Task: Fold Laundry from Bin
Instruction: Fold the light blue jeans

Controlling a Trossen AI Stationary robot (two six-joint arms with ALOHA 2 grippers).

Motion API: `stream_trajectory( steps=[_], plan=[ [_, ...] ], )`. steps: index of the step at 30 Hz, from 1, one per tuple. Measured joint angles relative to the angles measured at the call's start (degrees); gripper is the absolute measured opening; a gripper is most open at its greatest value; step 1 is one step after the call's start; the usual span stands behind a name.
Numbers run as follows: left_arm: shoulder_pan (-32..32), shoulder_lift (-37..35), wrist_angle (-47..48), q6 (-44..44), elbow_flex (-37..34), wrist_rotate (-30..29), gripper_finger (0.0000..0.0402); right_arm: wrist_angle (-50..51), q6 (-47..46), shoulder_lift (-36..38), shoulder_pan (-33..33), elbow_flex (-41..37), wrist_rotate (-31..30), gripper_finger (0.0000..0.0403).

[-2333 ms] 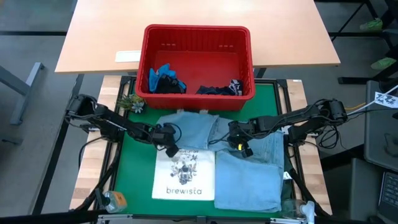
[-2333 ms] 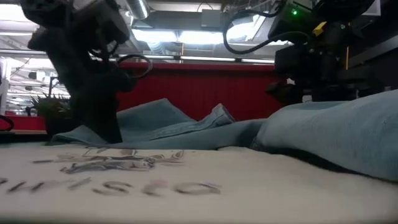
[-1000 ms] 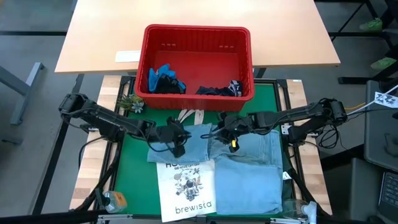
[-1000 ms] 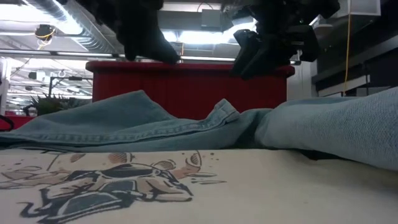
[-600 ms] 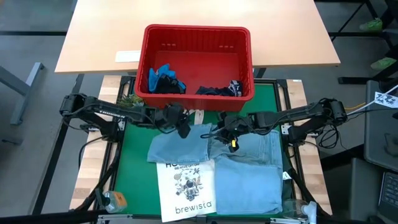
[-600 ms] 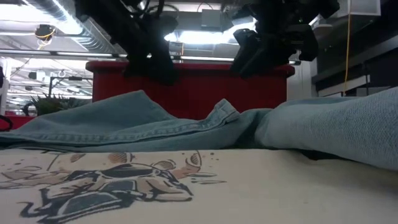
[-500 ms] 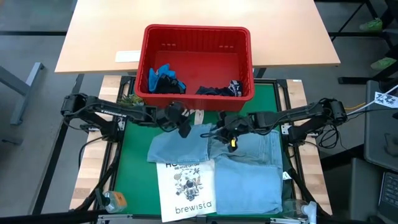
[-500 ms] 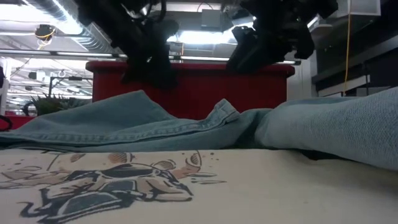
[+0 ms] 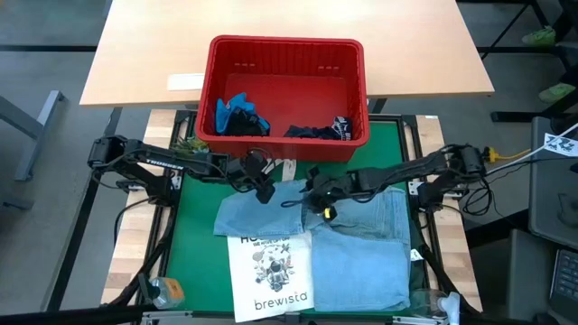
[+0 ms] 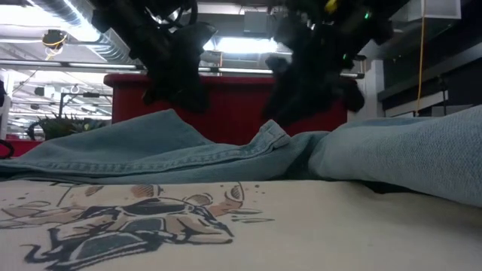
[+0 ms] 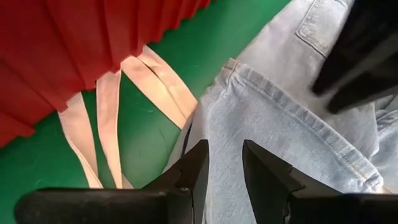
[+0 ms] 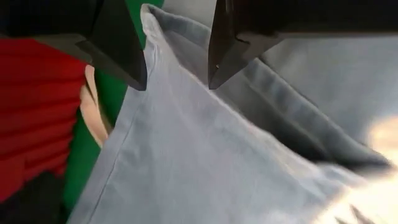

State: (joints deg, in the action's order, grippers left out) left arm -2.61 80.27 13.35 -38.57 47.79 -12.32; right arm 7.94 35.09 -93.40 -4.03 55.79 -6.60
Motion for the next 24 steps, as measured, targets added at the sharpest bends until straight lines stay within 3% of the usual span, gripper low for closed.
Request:
stream_trajectory(
  steps=[10, 13, 18, 24],
  plan=[
    [0.0, 0.0, 0.7, 0.1, 0.0, 0.0, 0.009, -0.7, 2.6, -6.0, 0.1, 0.0, -3.7, 0.0161],
    [0.0, 0.0, 1.1, 0.1, 0.0, 0.0, 0.009, -0.6, 2.9, -6.0, -0.1, 0.0, -3.4, 0.0125],
    [0.0, 0.0, 1.3, -0.5, 0.0, 2.8, 0.0088, 2.0, 3.0, -5.8, -0.1, 0.5, -2.3, 0.002],
    [0.0, 0.3, 3.8, -5.2, 0.0, 3.0, 0.0081, 14.6, 5.1, -5.8, -0.8, 5.6, 1.8, 0.0029]
  ],
)
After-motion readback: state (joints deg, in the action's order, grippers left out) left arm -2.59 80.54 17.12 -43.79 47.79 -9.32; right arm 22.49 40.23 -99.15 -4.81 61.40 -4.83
